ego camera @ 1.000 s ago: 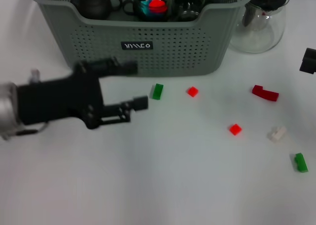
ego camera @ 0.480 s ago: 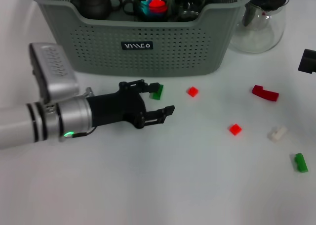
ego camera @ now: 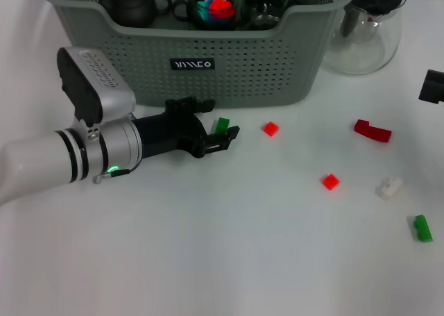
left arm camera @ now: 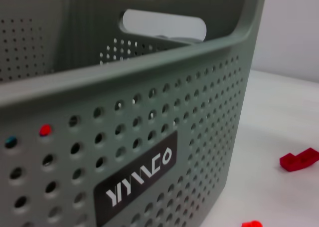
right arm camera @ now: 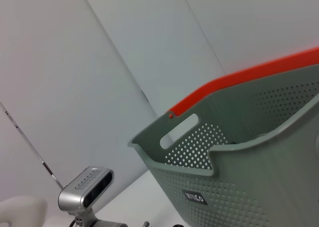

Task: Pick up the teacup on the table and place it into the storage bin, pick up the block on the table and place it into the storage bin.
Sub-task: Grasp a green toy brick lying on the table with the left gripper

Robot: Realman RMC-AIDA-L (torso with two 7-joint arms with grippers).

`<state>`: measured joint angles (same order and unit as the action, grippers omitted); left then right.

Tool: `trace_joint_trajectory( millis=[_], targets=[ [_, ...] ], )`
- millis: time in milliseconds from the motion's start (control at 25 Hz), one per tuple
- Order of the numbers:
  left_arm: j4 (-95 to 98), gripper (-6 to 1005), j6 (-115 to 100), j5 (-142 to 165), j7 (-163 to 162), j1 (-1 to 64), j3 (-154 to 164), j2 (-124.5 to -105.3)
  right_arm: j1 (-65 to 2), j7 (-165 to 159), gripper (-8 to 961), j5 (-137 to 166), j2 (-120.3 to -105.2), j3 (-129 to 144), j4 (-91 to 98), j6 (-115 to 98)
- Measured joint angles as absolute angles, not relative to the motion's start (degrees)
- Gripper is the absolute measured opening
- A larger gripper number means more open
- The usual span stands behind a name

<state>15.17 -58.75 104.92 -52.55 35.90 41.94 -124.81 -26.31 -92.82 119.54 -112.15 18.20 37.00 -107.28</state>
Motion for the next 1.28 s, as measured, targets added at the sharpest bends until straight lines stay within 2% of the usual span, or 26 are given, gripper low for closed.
trace_joint_trajectory(
  millis=[1280],
  targets=[
    [12.1,603,-59.2,105.1,-49.9,37.0,48.7,-124.8,-26.5,-92.8,518,119.5,-112.15,18.4,37.0,-106.8]
  ],
)
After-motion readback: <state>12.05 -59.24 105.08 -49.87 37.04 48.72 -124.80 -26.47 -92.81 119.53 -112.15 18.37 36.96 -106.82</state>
